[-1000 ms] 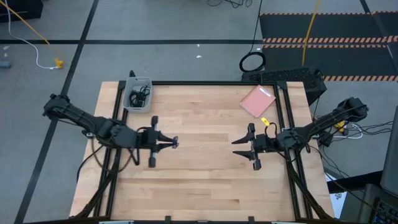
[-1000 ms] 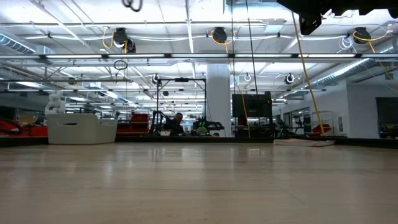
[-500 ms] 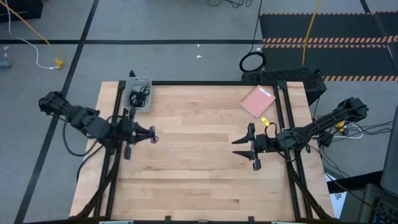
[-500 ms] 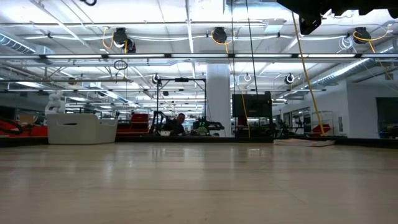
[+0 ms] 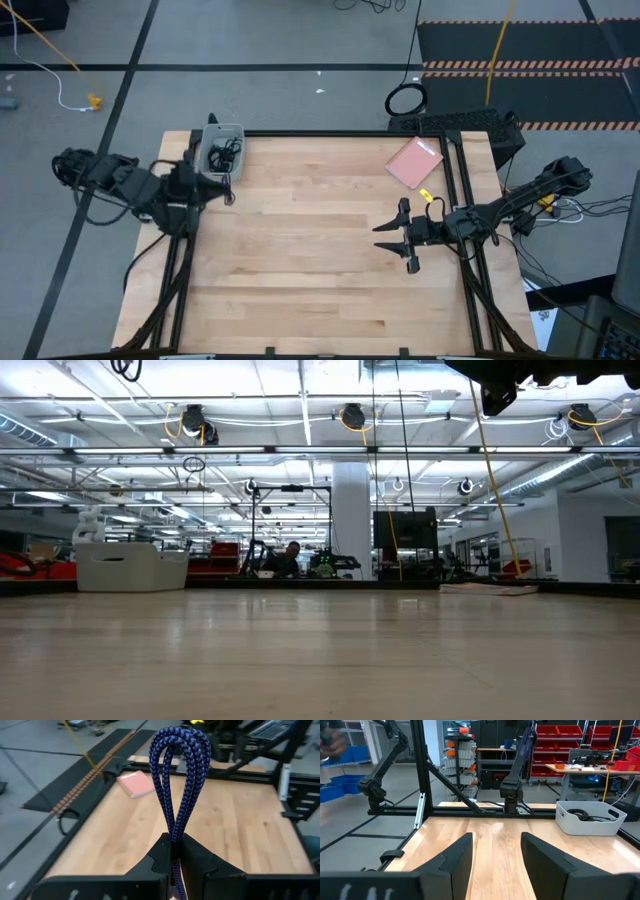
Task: Pick and place USB-C Cables
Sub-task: Put the purple charger cable into the gray bin
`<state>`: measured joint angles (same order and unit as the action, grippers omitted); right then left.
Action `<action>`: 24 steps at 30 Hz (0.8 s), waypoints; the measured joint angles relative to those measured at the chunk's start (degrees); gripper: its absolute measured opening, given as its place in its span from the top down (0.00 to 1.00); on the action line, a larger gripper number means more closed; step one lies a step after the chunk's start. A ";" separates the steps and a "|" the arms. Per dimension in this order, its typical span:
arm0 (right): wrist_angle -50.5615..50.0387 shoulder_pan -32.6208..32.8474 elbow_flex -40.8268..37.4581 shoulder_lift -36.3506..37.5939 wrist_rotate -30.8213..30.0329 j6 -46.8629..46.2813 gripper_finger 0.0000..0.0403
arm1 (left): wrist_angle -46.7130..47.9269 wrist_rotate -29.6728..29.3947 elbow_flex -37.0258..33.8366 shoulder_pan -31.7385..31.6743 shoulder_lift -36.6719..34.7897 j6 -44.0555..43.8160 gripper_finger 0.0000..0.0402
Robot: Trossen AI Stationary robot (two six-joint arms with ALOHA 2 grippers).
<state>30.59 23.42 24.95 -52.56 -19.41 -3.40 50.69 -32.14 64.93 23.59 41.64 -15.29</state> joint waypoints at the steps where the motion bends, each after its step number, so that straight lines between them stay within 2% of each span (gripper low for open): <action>1: 0.02 0.00 0.00 0.00 -0.01 0.00 0.60 | 1.53 0.01 1.74 -0.74 0.64 0.22 0.94; 7: 0.00 0.00 0.00 0.00 0.01 0.00 0.60 | 12.46 0.88 12.36 -5.82 5.19 0.17 0.94; 16: 0.02 0.00 0.00 0.00 0.01 0.04 0.60 | 28.45 9.68 26.95 -13.78 12.77 -0.51 0.94; 22: 0.45 0.00 0.00 -0.02 -0.01 1.11 0.60 | 38.89 10.87 34.12 -19.68 18.37 -2.59 0.94; 24: 1.02 -0.03 0.00 -0.02 0.02 1.31 0.60 | 39.37 11.10 35.75 -22.48 20.39 -4.03 0.94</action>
<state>31.61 23.39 24.95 -52.58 -19.40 -2.09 90.06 -21.04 100.68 1.11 62.03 -19.32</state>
